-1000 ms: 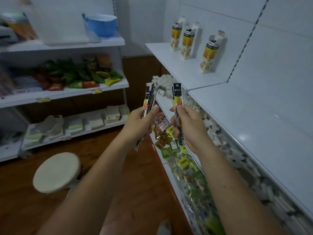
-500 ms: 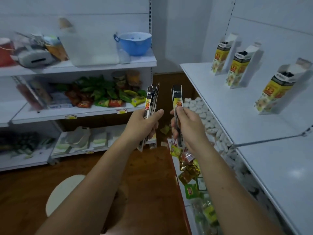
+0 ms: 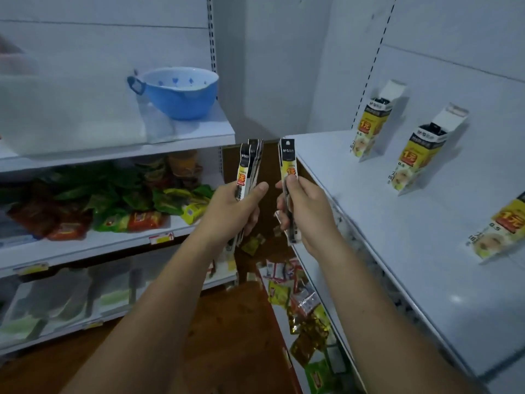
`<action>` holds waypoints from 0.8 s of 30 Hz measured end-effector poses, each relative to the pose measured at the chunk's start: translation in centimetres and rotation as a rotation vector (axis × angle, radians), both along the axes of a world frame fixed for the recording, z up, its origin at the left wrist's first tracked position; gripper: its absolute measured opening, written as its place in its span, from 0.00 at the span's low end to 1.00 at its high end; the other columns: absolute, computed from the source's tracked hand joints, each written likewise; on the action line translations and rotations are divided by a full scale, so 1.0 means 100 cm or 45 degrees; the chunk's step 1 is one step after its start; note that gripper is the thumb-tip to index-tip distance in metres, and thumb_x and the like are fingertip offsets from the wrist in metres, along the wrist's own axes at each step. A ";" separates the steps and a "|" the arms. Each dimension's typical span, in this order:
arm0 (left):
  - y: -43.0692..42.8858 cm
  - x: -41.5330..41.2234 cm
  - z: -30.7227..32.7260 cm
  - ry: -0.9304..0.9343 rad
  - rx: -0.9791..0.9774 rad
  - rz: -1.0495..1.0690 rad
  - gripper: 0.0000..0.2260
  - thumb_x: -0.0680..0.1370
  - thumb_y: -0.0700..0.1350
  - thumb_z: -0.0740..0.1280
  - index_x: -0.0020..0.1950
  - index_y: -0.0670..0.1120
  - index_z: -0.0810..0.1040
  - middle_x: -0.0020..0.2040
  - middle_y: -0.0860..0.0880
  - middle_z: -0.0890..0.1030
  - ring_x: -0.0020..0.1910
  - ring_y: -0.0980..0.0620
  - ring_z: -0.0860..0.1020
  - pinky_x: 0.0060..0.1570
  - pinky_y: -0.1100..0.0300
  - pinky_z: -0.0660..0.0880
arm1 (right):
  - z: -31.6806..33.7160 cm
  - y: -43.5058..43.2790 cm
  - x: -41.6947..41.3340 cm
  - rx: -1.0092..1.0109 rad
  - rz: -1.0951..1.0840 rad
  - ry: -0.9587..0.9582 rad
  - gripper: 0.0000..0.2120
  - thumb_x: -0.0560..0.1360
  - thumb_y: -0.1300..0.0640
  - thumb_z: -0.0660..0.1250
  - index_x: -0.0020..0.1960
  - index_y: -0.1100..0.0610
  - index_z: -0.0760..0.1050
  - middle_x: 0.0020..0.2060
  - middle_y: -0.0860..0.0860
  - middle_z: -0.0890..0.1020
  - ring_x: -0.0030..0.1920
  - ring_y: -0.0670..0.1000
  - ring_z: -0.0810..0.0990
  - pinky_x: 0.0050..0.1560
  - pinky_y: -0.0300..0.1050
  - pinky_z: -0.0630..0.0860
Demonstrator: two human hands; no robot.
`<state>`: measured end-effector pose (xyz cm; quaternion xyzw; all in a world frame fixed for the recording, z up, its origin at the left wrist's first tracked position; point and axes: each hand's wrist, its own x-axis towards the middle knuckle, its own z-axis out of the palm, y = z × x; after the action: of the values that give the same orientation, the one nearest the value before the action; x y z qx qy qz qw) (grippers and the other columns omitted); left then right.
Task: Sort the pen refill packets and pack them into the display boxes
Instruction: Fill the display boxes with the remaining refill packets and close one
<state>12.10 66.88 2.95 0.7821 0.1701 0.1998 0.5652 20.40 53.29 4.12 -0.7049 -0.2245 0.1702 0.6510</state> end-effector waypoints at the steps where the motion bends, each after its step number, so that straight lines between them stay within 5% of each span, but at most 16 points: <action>1: 0.013 0.016 0.003 0.004 0.013 -0.035 0.20 0.84 0.56 0.65 0.38 0.44 0.75 0.26 0.49 0.77 0.25 0.48 0.75 0.30 0.56 0.73 | 0.003 0.012 0.013 -0.006 -0.042 -0.003 0.16 0.87 0.48 0.55 0.53 0.54 0.78 0.34 0.52 0.79 0.29 0.52 0.75 0.31 0.46 0.75; 13: 0.079 0.199 0.013 -0.062 -0.171 -0.419 0.15 0.83 0.54 0.67 0.45 0.45 0.71 0.32 0.48 0.72 0.30 0.46 0.71 0.28 0.56 0.70 | 0.017 0.044 0.152 0.204 -0.491 0.182 0.13 0.86 0.52 0.58 0.50 0.56 0.77 0.32 0.54 0.75 0.25 0.51 0.66 0.28 0.42 0.64; 20: 0.065 0.308 0.015 -0.068 -0.057 -0.566 0.17 0.82 0.52 0.70 0.39 0.46 0.71 0.28 0.49 0.71 0.27 0.51 0.70 0.30 0.54 0.71 | 0.027 0.030 0.225 0.191 -0.725 -0.053 0.09 0.87 0.54 0.58 0.57 0.55 0.77 0.34 0.49 0.81 0.31 0.52 0.78 0.34 0.44 0.77; 24: 0.059 0.354 0.015 -0.072 -0.107 -0.609 0.10 0.79 0.48 0.75 0.48 0.43 0.79 0.32 0.50 0.75 0.27 0.53 0.69 0.28 0.57 0.69 | 0.047 0.023 0.260 0.138 -0.860 -0.256 0.09 0.86 0.53 0.60 0.56 0.52 0.79 0.45 0.47 0.86 0.45 0.46 0.85 0.49 0.47 0.81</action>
<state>47.46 72.82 4.48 0.7701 -0.0279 0.0750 0.6329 46.40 55.63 8.85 -0.7170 -0.0505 -0.1370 0.6816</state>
